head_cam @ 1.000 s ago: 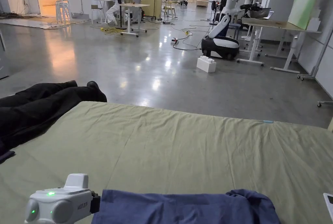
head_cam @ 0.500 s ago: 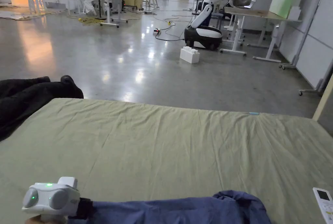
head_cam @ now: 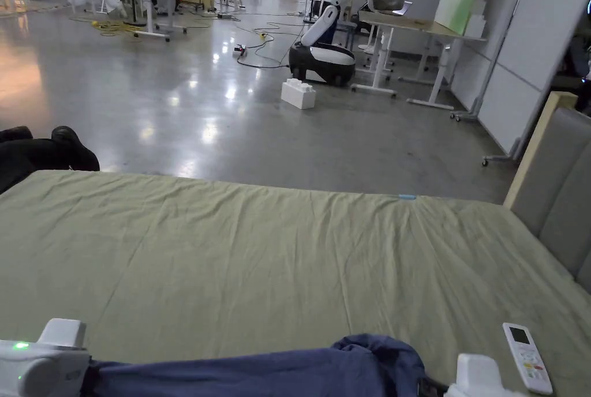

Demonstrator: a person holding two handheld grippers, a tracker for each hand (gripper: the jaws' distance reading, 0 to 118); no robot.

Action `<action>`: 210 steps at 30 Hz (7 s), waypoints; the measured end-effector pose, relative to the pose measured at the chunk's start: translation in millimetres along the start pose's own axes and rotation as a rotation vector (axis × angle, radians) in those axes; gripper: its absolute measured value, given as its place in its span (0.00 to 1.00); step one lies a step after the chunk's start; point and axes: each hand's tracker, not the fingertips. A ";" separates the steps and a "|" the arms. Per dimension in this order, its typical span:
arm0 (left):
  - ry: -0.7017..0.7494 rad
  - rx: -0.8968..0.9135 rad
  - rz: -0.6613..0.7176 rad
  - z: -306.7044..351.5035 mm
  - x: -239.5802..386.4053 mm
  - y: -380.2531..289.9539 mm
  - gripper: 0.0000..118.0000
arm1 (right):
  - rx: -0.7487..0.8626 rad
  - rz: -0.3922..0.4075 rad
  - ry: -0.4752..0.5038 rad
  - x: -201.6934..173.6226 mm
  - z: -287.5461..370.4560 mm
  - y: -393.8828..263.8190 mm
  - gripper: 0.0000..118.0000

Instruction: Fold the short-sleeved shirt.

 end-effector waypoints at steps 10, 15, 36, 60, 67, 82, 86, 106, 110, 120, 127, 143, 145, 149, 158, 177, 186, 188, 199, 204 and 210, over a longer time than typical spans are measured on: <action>0.018 0.054 -0.013 32.4 -8.3 1.9 0.04 | -0.214 0.082 0.109 -11.3 -98.8 24.2 0.57; 0.020 0.042 -0.001 29.0 -16.3 2.3 0.04 | -0.182 0.108 0.098 -24.1 -94.9 17.8 0.46; -0.037 0.173 0.052 99.9 -19.8 8.9 0.03 | 0.096 0.078 0.022 1.6 30.3 42.6 0.02; -0.073 0.533 0.124 336.5 -60.4 86.4 0.03 | 0.524 0.071 -0.076 32.3 290.0 167.1 0.02; -0.058 0.587 0.113 368.3 -64.8 145.0 0.03 | 0.595 0.083 -0.105 29.8 311.4 224.6 0.02; 0.006 0.702 0.101 393.9 -78.0 252.5 0.03 | 0.714 0.074 -0.181 19.7 311.5 325.7 0.02; 0.023 0.707 0.089 386.9 -78.7 253.0 0.03 | 0.728 0.079 -0.175 16.7 307.8 322.6 0.02; -0.057 0.587 0.096 328.4 -77.4 39.9 0.03 | 0.530 0.156 -0.086 5.9 280.1 89.2 0.02; -0.078 0.559 0.092 331.1 -80.5 -30.0 0.03 | 0.455 0.156 -0.059 6.5 294.7 21.9 0.02; -0.106 0.411 0.093 339.9 -91.4 -208.5 0.03 | 0.265 0.195 -0.029 10.7 335.6 -131.1 0.02; -0.104 0.202 0.083 315.3 -103.0 -298.3 0.03 | 0.052 0.248 -0.010 5.4 327.1 -207.1 0.02; -0.109 -0.094 0.005 274.9 -83.7 -340.2 0.03 | -0.215 0.376 -0.055 -2.1 271.6 -271.6 0.02; -0.093 -0.130 -0.012 265.8 -80.0 -340.5 0.03 | -0.245 0.385 -0.054 -5.1 262.8 -278.0 0.02; -0.074 -0.180 -0.008 250.2 -72.0 -341.0 0.03 | -0.302 0.384 -0.055 -7.3 247.0 -288.8 0.02; -0.084 -0.231 -0.021 250.0 -70.6 -325.2 0.15 | -0.331 0.362 -0.111 -14.7 246.9 -280.1 0.48; -0.002 0.585 0.022 337.1 7.7 -230.0 0.21 | 0.478 -0.014 -0.008 -89.1 324.3 -168.2 0.13; 0.015 0.719 0.094 351.1 21.5 -229.3 0.00 | 0.647 -0.003 -0.018 -114.7 335.7 -154.6 0.00; 0.006 0.701 0.087 352.4 15.0 -230.7 0.00 | 0.638 -0.003 -0.009 -114.2 334.1 -153.3 0.00; -0.068 0.184 0.194 321.8 -83.4 -292.1 0.00 | 0.545 0.015 -0.014 -105.1 314.1 -161.0 0.00; -0.094 -0.023 0.180 298.8 -101.4 -320.7 0.18 | 0.487 -0.007 0.002 -103.1 303.3 -171.4 0.00; -0.109 -0.105 0.227 265.8 -97.1 -331.5 0.59 | 0.450 0.004 0.005 -103.4 297.7 -178.6 0.00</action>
